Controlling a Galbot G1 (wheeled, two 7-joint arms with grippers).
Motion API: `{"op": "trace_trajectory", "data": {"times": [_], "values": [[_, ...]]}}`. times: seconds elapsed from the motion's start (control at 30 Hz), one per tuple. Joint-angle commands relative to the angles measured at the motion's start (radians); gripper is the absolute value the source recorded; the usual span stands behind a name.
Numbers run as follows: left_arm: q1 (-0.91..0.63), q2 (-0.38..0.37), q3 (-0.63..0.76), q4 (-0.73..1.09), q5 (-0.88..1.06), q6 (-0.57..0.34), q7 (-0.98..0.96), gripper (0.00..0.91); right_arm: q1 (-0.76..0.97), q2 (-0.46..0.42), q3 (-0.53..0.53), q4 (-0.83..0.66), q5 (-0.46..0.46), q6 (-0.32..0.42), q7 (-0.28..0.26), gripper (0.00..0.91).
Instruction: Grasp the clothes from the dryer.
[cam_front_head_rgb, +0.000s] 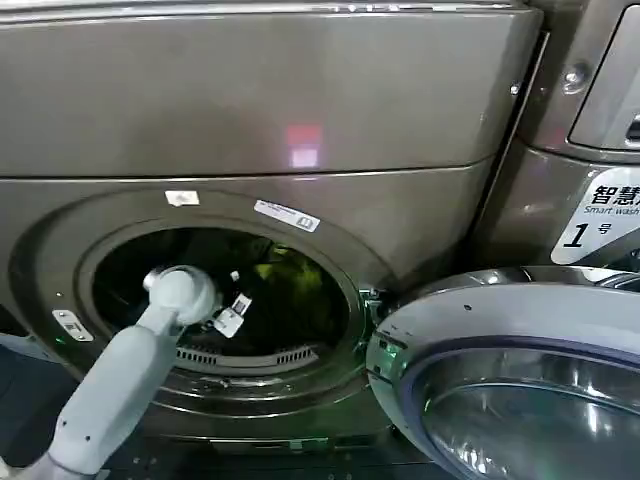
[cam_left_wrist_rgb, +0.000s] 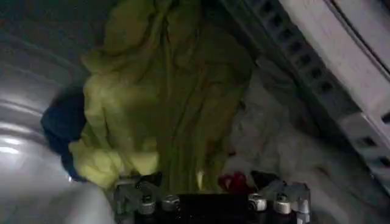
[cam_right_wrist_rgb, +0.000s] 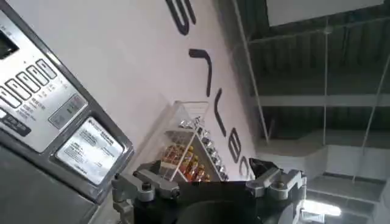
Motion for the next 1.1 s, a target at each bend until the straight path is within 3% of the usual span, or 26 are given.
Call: {"op": "trace_trajectory", "data": {"times": [0.03, 0.47, 1.0, 1.03, 1.07, 1.1], "values": [[0.004, 0.038, 0.021, 0.004, -0.009, 0.042, 0.000, 0.907, 0.002, 0.003, -0.006, 0.002, -0.004, 0.003, 0.000, 0.907], [0.064, 0.094, -0.040, -0.053, 0.135, 0.083, -0.002, 0.907, 0.015, 0.019, -0.034, 0.032, -0.003, -0.001, 0.000, 0.907], [0.196, 0.158, -0.131, -0.112, 0.057, 0.181, -0.003, 0.907, -0.043, 0.042, 0.011, 0.069, 0.045, -0.002, -0.003, 0.907], [0.209, 0.166, -0.142, -0.124, 0.049, 0.184, -0.003, 0.614, -0.049, 0.045, 0.018, 0.073, 0.054, -0.002, -0.004, 0.907], [0.211, 0.168, -0.146, -0.123, 0.047, 0.185, -0.003, 0.546, -0.047, 0.045, 0.018, 0.075, 0.055, -0.003, -0.003, 0.907], [0.208, 0.166, -0.145, -0.116, 0.045, 0.184, -0.003, 0.330, -0.044, 0.044, 0.015, 0.076, 0.054, -0.004, -0.002, 0.907]]}}
